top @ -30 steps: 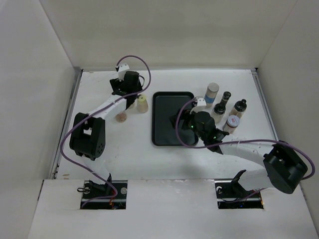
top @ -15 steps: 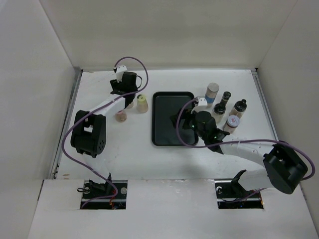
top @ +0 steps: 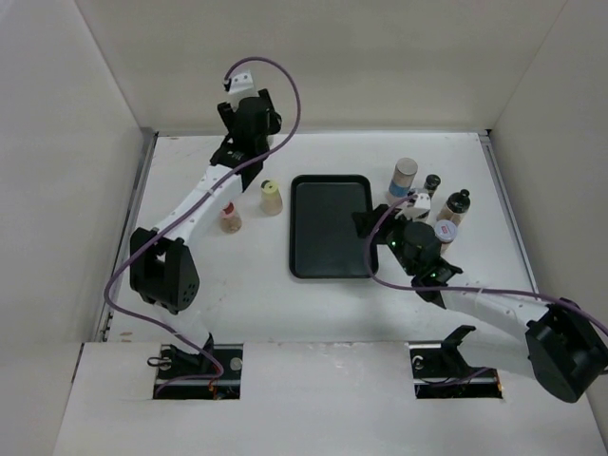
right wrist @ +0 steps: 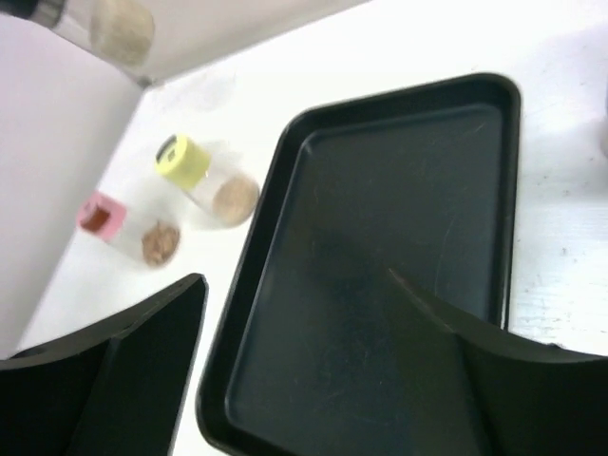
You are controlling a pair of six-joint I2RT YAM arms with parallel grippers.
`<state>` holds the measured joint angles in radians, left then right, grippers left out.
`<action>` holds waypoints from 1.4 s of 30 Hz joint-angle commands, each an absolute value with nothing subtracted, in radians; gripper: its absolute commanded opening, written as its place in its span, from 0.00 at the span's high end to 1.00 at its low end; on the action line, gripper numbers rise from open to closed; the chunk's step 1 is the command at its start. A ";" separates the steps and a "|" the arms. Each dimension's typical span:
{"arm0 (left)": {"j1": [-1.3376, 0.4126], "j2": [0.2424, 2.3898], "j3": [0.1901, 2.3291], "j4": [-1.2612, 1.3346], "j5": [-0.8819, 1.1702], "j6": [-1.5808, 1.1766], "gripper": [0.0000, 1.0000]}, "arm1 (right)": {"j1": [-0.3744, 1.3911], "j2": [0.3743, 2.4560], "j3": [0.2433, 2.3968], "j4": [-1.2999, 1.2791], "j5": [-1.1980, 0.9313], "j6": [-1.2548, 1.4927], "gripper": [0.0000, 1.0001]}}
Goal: Organize the condiment bottles
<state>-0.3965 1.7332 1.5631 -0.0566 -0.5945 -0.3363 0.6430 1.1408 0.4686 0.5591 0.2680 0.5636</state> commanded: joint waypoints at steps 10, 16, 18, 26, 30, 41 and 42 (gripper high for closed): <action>-0.665 1.857 1.732 0.046 -0.540 -0.311 0.58 | 0.558 1.051 0.414 0.621 0.345 0.632 0.62; -0.700 1.950 1.769 0.057 -0.532 -0.316 0.58 | 0.553 1.048 0.411 0.621 0.344 0.632 0.54; -0.705 1.973 1.767 0.067 -0.531 -0.316 0.58 | 0.551 1.046 0.408 0.621 0.347 0.632 0.53; -0.711 2.049 1.766 0.087 -0.512 -0.330 0.58 | 0.544 1.043 0.407 0.620 0.345 0.634 0.50; -0.713 2.071 1.764 0.090 -0.500 -0.334 0.57 | 0.544 1.045 0.408 0.620 0.344 0.634 0.49; -0.713 2.121 1.767 0.109 -0.495 -0.334 0.57 | 0.541 1.046 0.408 0.620 0.339 0.635 0.47; -0.713 2.123 1.766 0.112 -0.495 -0.334 0.57 | 0.542 1.048 0.408 0.620 0.341 0.635 0.47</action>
<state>-0.7078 2.1513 1.7020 0.0048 -0.4923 -0.3283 0.5476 1.0603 0.4088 0.5690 0.3298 0.6254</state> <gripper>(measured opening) 0.607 0.525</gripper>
